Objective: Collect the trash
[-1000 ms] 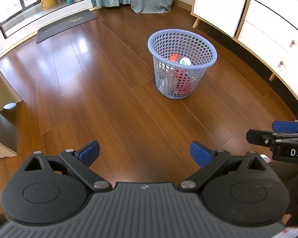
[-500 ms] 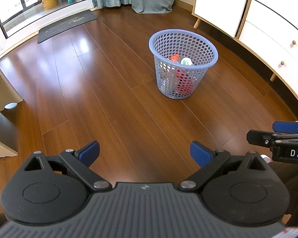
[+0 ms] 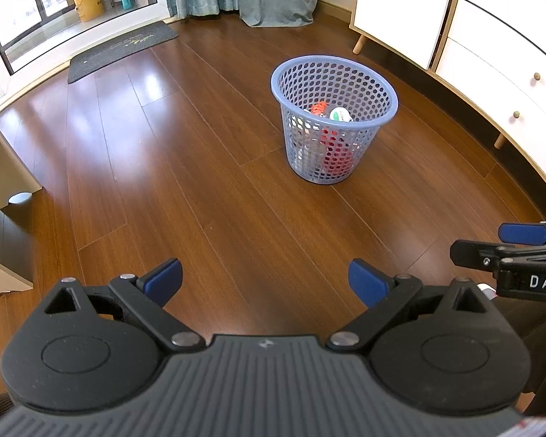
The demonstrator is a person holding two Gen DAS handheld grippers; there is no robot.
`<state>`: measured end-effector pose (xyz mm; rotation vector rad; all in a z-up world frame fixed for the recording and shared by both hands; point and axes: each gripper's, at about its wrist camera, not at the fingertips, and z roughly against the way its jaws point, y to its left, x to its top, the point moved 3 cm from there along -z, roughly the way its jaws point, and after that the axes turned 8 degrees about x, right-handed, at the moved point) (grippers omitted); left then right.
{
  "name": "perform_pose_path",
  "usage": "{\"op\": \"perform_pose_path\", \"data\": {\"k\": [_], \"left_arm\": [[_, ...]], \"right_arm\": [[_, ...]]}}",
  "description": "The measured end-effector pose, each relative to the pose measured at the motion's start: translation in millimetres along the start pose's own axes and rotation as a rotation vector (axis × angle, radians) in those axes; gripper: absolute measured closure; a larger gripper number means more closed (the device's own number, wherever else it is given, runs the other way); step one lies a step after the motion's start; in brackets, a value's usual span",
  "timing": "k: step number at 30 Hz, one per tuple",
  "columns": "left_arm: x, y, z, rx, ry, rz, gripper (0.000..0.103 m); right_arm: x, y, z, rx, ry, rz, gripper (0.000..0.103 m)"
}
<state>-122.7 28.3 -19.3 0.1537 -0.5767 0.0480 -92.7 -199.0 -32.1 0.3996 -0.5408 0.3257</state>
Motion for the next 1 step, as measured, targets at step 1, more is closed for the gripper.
{"op": "perform_pose_path", "data": {"k": [1], "left_arm": [[0.1,0.1,-0.2,0.000,0.001,0.000,0.007]], "right_arm": [[-0.7,0.6,-0.1,-0.001,0.000,0.000,0.028]]}}
